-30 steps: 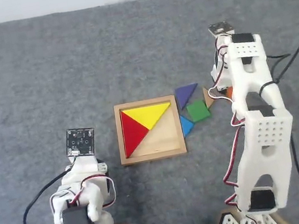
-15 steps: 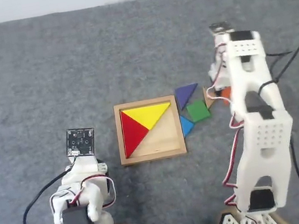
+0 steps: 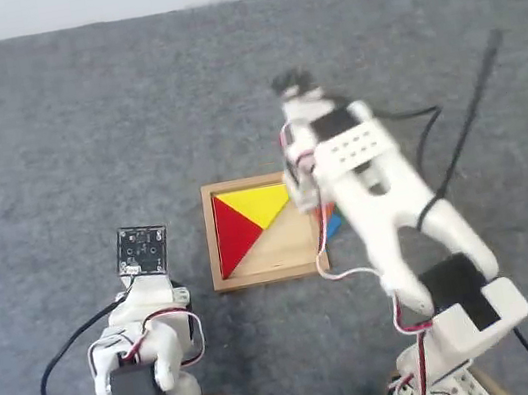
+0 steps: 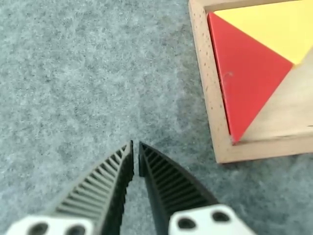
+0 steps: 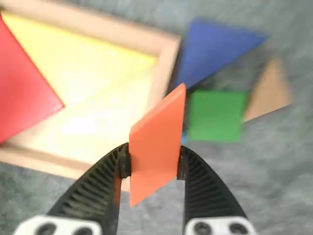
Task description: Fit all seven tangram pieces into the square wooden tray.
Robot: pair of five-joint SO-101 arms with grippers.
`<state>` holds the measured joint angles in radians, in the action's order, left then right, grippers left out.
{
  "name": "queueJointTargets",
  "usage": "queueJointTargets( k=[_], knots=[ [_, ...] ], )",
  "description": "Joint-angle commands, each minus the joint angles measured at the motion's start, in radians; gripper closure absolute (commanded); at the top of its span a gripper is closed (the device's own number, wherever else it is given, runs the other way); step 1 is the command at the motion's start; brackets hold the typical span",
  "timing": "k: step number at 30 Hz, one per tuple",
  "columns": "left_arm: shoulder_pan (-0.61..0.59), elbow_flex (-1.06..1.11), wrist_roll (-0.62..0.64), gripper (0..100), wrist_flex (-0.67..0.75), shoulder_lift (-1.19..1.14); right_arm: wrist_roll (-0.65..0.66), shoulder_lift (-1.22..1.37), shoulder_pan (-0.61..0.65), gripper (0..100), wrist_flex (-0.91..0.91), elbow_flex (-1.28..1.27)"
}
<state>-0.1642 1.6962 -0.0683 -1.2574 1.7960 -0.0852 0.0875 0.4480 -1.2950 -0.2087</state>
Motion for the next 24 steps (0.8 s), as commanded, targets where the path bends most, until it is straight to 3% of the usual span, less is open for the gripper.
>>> queueJointTargets(
  k=[1, 10, 21, 24],
  knots=[
    [0.002, -0.012, -0.002, 98, -0.003, 0.02, -0.068, -0.041, 0.09, 96.2, 0.038, -0.038],
    [0.002, -0.012, -0.002, 98, -0.003, 0.02, -0.222, 0.054, 0.105, 96.0, 0.159, -0.037],
    [0.002, -0.012, -0.002, 98, -0.003, 0.02, -0.229, 0.156, 0.097, 95.5, 0.177, 0.034],
    [0.002, -0.012, -0.002, 98, -0.003, 0.02, -0.222, 0.166, 0.097, 88.9, 0.176, 0.038]
  ],
)
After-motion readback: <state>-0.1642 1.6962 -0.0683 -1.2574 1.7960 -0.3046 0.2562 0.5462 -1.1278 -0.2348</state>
